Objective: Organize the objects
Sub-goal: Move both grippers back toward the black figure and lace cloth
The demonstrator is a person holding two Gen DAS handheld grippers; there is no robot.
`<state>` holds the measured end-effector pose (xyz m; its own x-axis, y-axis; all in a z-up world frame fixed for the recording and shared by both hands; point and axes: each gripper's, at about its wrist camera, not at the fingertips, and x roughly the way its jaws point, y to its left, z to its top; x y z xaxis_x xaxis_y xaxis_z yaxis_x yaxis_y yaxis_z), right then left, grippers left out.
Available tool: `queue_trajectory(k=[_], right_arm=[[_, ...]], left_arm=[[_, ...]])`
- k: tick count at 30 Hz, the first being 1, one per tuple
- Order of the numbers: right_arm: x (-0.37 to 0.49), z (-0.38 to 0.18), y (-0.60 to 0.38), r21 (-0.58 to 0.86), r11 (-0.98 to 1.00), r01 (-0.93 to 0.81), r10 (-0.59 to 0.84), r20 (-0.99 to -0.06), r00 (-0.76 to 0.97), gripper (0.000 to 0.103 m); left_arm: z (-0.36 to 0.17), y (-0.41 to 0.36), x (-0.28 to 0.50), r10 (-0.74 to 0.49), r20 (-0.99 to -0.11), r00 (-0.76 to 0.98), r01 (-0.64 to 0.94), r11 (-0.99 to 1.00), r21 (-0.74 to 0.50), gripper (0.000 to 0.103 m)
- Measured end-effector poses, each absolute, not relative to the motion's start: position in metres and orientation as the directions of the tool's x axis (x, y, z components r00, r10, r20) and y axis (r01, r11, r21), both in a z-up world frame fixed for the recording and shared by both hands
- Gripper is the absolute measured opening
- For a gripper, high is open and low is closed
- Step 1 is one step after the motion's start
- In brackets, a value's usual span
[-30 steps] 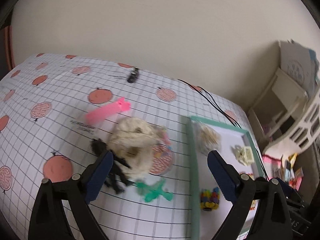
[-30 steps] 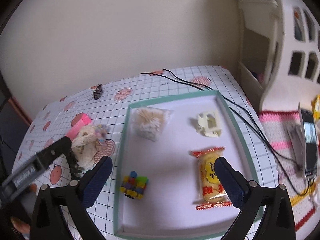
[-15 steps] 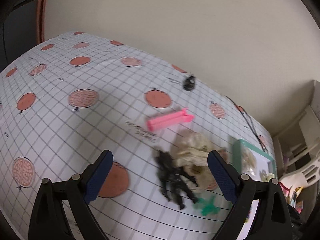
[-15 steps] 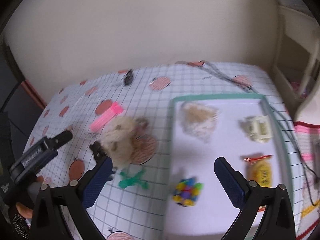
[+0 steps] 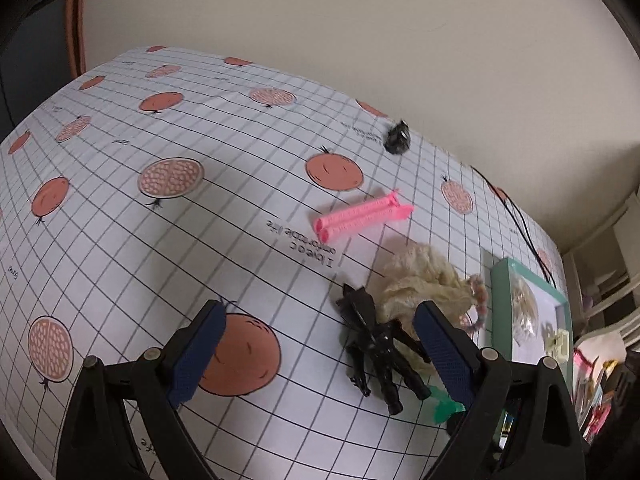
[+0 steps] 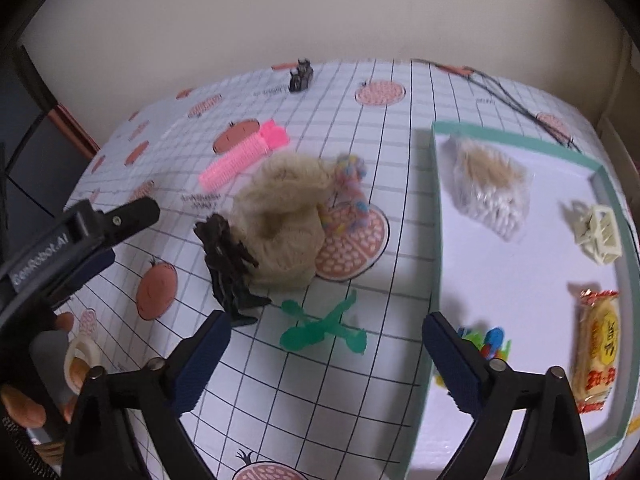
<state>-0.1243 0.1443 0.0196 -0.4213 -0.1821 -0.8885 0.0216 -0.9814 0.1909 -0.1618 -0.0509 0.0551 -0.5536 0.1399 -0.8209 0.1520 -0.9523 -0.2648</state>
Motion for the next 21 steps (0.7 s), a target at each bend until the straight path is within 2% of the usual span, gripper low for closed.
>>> queue_trajectory(k=[21], right_arm=[[-0.128,-0.008,0.130,0.110,-0.994,0.025,-0.112,-0.932,-0.344,0.083]], left_arm=[[0.028,-0.009,-0.168,0.209,-0.864,-0.459,0.054,-0.964,-0.262,0.095]])
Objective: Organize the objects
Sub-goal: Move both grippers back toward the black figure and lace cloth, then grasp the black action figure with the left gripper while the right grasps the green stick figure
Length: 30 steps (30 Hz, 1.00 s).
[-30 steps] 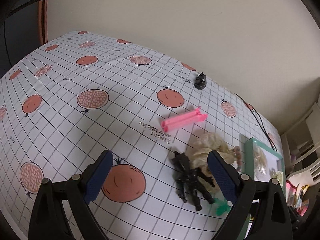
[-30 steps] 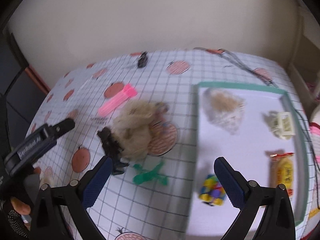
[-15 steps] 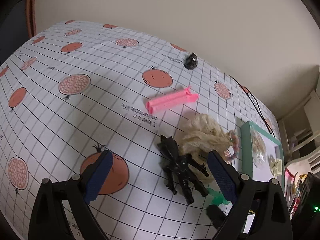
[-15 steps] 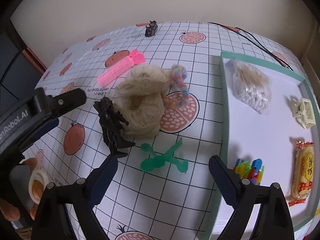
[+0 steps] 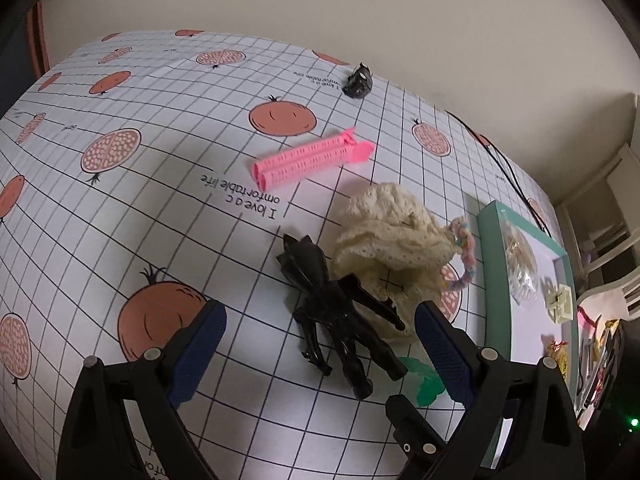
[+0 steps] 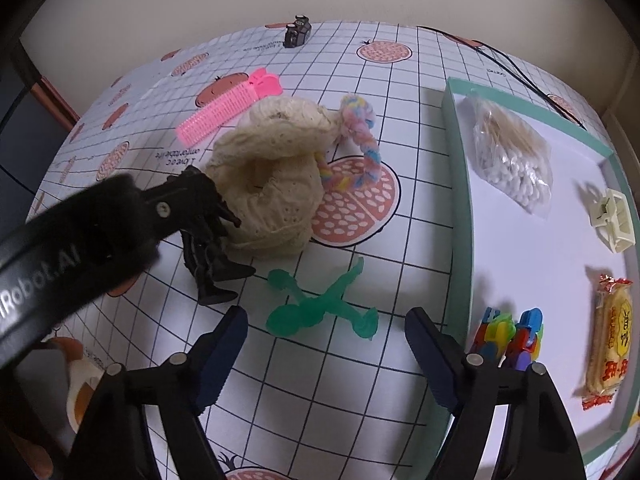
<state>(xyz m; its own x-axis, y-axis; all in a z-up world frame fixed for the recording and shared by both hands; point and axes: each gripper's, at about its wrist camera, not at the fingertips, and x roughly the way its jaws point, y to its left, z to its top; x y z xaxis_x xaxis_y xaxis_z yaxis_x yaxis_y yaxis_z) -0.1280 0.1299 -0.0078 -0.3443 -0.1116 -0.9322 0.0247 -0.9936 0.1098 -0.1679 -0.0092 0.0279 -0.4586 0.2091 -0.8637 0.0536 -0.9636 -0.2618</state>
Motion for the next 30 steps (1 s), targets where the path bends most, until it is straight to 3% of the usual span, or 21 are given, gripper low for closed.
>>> queue_trajectory(k=[4,15,18,21,30], right_arm=[[-0.127,-0.008,0.129,0.093,-0.995,0.033,-0.098,-0.933,-0.345,0.081],[-0.126,-0.008,0.132,0.080,-0.996,0.033,-0.086,-0.931,-0.354,0.063],[-0.127,-0.007,0.131,0.086,-0.996,0.038,-0.094,-0.931,-0.353,0.060],[-0.127,-0.007,0.132,0.088,-0.995,0.036,-0.095,-0.931,-0.353,0.059],[-0.127,-0.008,0.134,0.104,-0.994,0.027,-0.107,-0.930,-0.352,0.055]], left_arm=[[0.023,-0.006,-0.169,0.206,-0.870,-0.447,0.047,-0.966,-0.253,0.095],[0.014,-0.003,-0.170,0.209,-0.881,-0.424,0.042,-0.967,-0.250,0.090],[0.012,-0.003,-0.171,0.222,-0.883,-0.414,0.037,-0.965,-0.260,0.076],[0.009,-0.005,-0.171,0.233,-0.885,-0.403,0.044,-0.961,-0.272,0.072],[0.009,-0.008,-0.171,0.224,-0.887,-0.405,0.066,-0.960,-0.273,0.045]])
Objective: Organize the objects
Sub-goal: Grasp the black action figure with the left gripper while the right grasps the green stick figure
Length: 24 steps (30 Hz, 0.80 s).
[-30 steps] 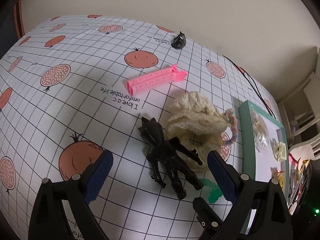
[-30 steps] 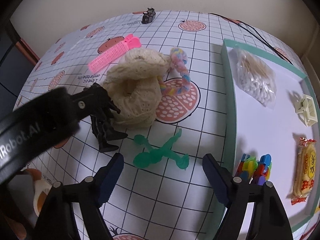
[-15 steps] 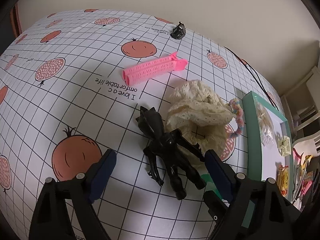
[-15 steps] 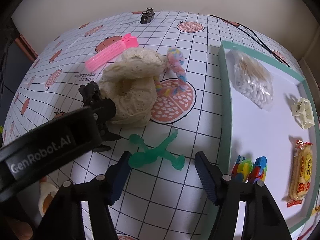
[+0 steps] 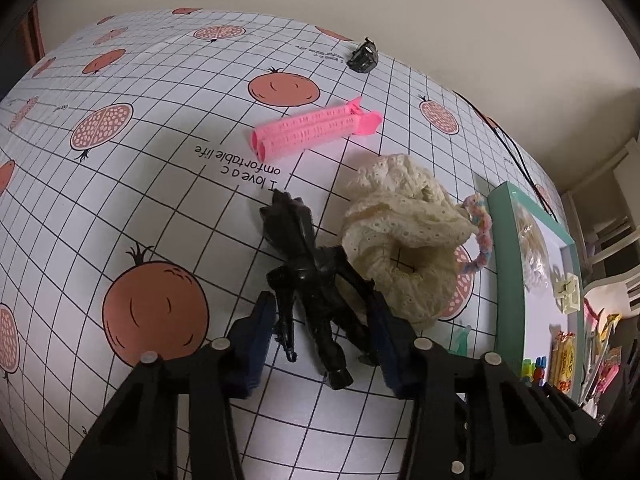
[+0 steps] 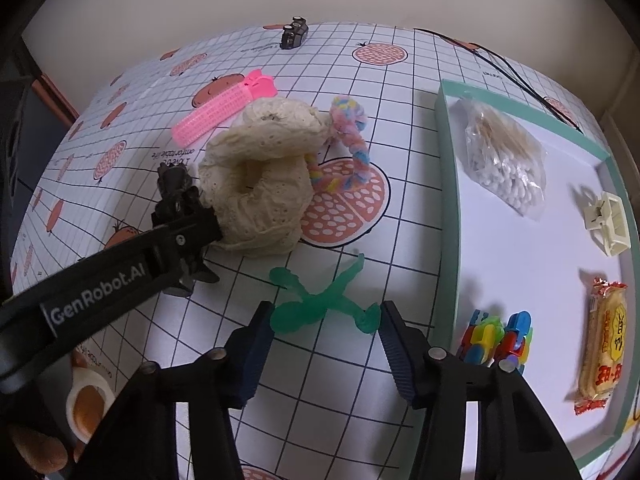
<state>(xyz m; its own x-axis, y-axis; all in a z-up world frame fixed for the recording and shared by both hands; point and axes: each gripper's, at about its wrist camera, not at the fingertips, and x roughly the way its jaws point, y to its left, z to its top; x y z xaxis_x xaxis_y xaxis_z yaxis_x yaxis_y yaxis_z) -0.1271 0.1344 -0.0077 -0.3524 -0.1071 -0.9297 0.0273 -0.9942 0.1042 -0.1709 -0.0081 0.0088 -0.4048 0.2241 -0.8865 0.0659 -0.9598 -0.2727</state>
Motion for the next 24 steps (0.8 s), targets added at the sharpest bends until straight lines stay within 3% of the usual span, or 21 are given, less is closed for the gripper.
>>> queue_trajectory(k=[5,9,13,16,24], right_arm=[[-0.130,-0.009,0.137,0.111,-0.993,0.026,-0.113,-0.929,-0.352,0.055],[-0.131,-0.009,0.138,0.122,-0.992,0.020,-0.121,-0.929,-0.349,0.055],[-0.127,-0.007,0.139,0.124,-0.992,0.019,-0.122,-0.928,-0.352,0.055],[-0.126,-0.005,0.139,0.128,-0.992,0.022,-0.128,-0.925,-0.358,0.055],[-0.123,0.002,0.136,0.141,-0.989,0.037,-0.144,-0.916,-0.375,0.055]], left_arm=[[0.011,-0.010,-0.169,0.224,-0.883,-0.413,0.071,-0.958,-0.276,0.040],[0.020,-0.012,-0.167,0.227,-0.870,-0.438,0.080,-0.954,-0.289,0.025],[0.026,-0.010,-0.165,0.222,-0.865,-0.450,0.068,-0.957,-0.281,0.020],[0.034,-0.013,-0.164,0.222,-0.852,-0.475,0.078,-0.953,-0.292,0.008],[0.042,-0.018,-0.164,0.227,-0.829,-0.511,0.087,-0.946,-0.312,0.007]])
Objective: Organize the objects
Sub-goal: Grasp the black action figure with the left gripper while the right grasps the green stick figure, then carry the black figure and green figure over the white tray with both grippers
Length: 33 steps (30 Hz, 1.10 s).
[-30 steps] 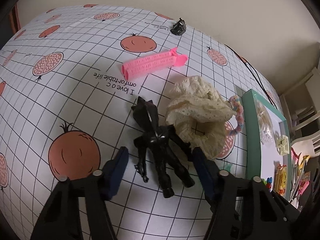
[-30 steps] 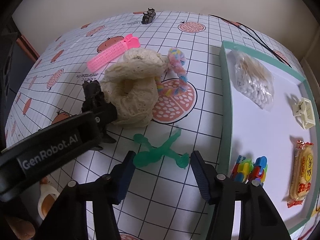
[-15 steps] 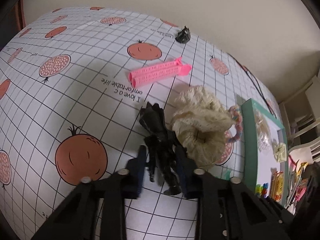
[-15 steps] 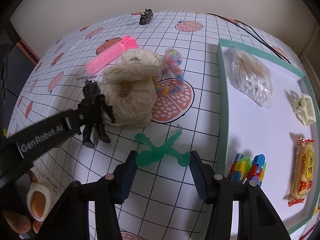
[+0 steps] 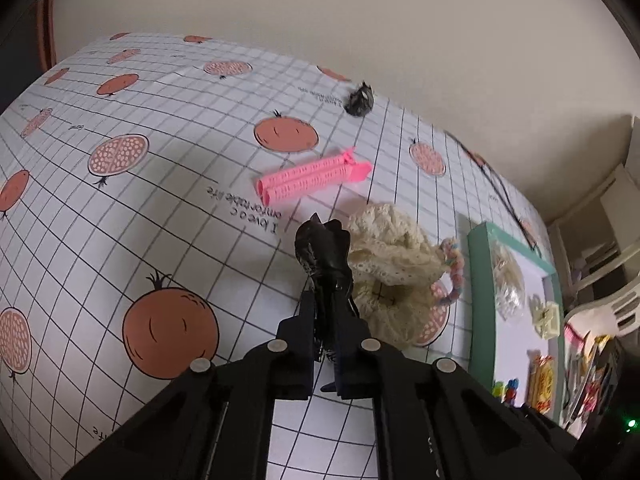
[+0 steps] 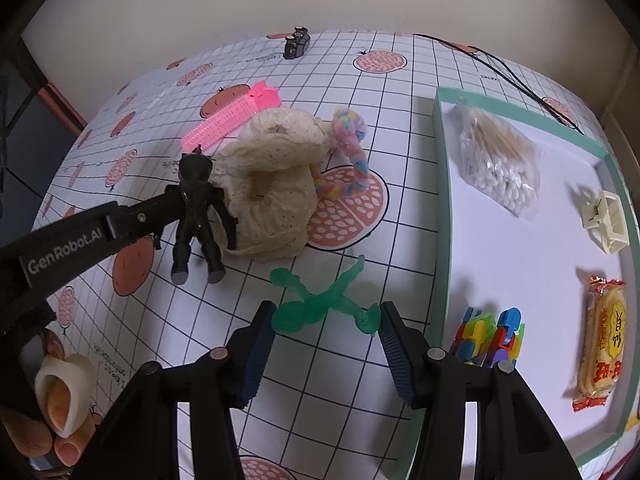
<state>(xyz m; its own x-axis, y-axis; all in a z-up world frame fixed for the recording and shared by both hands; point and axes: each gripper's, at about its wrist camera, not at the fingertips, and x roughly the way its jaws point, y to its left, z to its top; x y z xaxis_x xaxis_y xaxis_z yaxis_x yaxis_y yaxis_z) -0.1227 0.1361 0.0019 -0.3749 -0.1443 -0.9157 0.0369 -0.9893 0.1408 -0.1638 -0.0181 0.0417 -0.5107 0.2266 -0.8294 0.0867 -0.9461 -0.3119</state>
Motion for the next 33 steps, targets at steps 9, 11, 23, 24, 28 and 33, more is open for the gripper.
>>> queue_trajectory(k=[9,11,23,24,28,33], right_arm=[[-0.117,0.025,0.142,0.176,-0.983,0.051,-0.180,-0.870,-0.458,0.055],[-0.116,0.031,0.144,0.185,-0.982,0.050,-0.185,-0.856,-0.483,0.055],[-0.116,0.045,0.170,0.167,-0.986,-0.025,-0.128,-0.833,-0.538,0.055],[-0.117,0.045,0.174,0.164,-0.986,-0.034,-0.120,-0.833,-0.539,0.055],[-0.114,0.047,0.192,0.159,-0.985,-0.072,-0.094,-0.831,-0.549,0.055],[-0.109,0.051,0.214,0.155,-0.981,-0.116,-0.064,-0.824,-0.563,0.055]], left_arm=[[0.068,-0.032,-0.158,0.215,-0.766,-0.606,0.118,-0.928,-0.353,0.007],[0.073,-0.034,-0.156,0.222,-0.748,-0.625,0.118,-0.921,-0.372,0.007],[0.096,-0.014,-0.147,0.303,-0.680,-0.668,0.026,-0.903,-0.428,0.007],[0.097,-0.011,-0.147,0.309,-0.676,-0.669,0.020,-0.902,-0.432,0.007],[0.099,-0.003,-0.143,0.343,-0.662,-0.666,-0.002,-0.889,-0.458,0.007],[0.099,0.017,-0.140,0.379,-0.649,-0.660,-0.051,-0.884,-0.464,0.007]])
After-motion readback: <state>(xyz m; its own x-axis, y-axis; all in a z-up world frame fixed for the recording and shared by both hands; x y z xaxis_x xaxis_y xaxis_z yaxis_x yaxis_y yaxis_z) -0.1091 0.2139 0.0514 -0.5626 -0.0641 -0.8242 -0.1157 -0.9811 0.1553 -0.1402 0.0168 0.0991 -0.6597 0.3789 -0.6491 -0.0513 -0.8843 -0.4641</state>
